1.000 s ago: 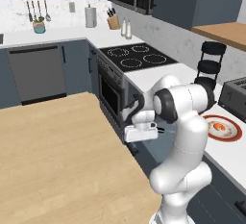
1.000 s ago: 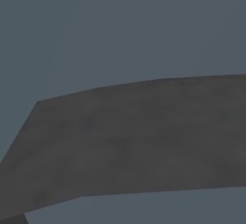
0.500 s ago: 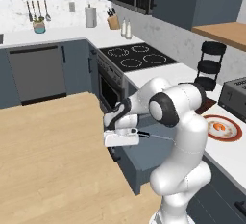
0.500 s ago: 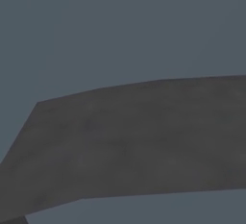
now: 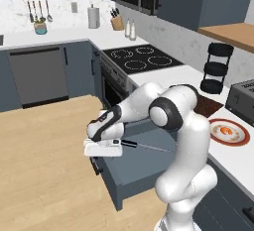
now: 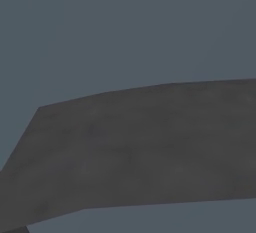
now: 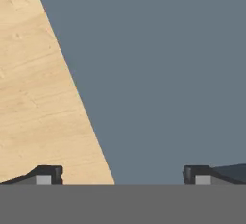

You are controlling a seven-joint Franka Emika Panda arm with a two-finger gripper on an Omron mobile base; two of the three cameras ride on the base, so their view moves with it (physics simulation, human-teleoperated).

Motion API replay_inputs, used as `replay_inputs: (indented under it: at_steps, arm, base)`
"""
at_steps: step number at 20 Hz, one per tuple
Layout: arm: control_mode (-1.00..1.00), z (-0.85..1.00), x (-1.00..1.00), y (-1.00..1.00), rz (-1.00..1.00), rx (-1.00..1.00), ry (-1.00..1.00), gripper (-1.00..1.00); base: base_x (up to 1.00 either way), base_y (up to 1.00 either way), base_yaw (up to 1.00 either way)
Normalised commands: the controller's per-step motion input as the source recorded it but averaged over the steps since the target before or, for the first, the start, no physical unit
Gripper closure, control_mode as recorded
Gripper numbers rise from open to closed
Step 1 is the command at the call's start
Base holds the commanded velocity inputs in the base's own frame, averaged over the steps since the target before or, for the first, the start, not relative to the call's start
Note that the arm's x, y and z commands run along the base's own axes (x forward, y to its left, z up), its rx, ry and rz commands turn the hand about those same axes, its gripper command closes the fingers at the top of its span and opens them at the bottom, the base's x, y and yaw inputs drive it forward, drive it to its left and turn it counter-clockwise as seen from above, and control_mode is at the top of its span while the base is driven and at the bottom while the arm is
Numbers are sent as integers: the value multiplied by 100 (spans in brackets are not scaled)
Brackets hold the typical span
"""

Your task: Pick up the knife from the drawer and place it on the cutting board. Then place the meat from the plate to the cutting board.

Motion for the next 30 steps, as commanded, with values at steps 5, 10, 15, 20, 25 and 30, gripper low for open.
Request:
replay_inputs:
  at_steps: [5,10,15,20,25,30]
  arm:
    - [-100,96,0,60,-15,-3,-8,-100]
    - [-100,100,0,-65,-19,4,-1,-100]
    - [-100,74,0,-100,-6,-3,4,-100]
    - [-100,8,0,-100,4,-15,0,-100]
    - [-100,-16,0,-100,30,-17,0,-100]
    - [-100,-36,46,-75,54,-7,0,-100]
  base:
    - [0,0,0]
    - [0,0,0]
    - [0,0,0]
    - [0,0,0]
    - [0,0,0]
    - [0,0,0]
